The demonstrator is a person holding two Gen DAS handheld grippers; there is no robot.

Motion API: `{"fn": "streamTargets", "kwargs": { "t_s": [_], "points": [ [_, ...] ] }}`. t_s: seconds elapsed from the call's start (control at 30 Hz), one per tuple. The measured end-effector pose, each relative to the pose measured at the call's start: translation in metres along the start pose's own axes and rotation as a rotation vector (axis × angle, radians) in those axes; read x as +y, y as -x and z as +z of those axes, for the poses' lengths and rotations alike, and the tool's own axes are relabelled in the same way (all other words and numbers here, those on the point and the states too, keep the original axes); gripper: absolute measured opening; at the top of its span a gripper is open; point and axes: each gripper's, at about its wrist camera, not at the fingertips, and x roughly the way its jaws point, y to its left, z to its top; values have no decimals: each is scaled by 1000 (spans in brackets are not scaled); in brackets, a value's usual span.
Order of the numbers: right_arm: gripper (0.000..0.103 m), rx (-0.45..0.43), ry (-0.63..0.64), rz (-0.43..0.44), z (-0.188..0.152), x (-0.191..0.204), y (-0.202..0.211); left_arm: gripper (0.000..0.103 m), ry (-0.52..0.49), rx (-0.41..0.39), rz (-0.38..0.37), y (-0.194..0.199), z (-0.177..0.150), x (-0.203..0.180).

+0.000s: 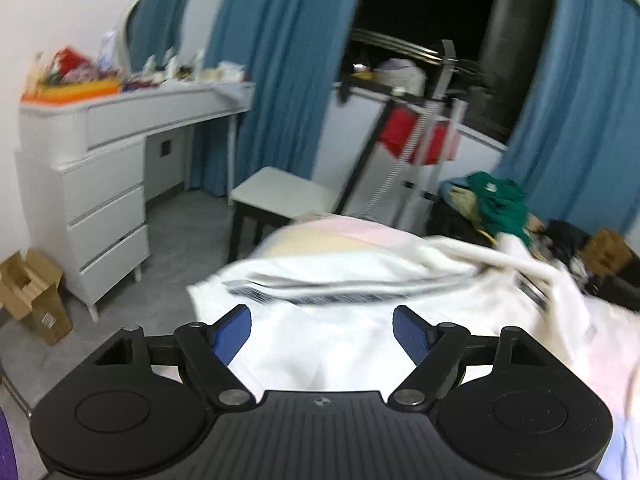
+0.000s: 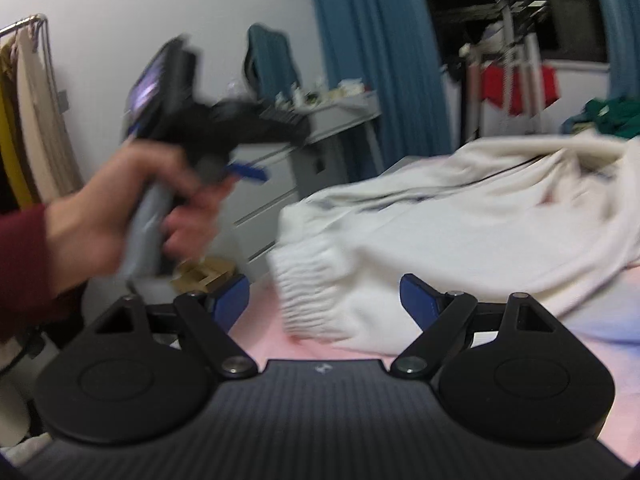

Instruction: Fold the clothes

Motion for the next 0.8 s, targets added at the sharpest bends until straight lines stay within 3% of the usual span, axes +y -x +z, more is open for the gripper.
{"fn": "streamTargets", "kwargs": {
  "t_s": [0.23,0.37,0.6,0.7,0.8],
  "points": [
    [84,-106,59,-194,21,-66,84,81,-81,-42,-138,79,-56,-113],
    [84,-140,68,-321,25,-112,121,81,-125,-53,-203,95,-91,-166],
    [84,-198,-5,-446,-10,-176,157,82,-172,-62,-197,48,-143,-209],
    [84,-201,-18,-476,-24,-190,159,82,-191,-39,-185,32,-156,-209],
    [84,-216,-66,-452,-23,-198,158,81,-208,-13,-179,18,-167,-206]
  ]
}}
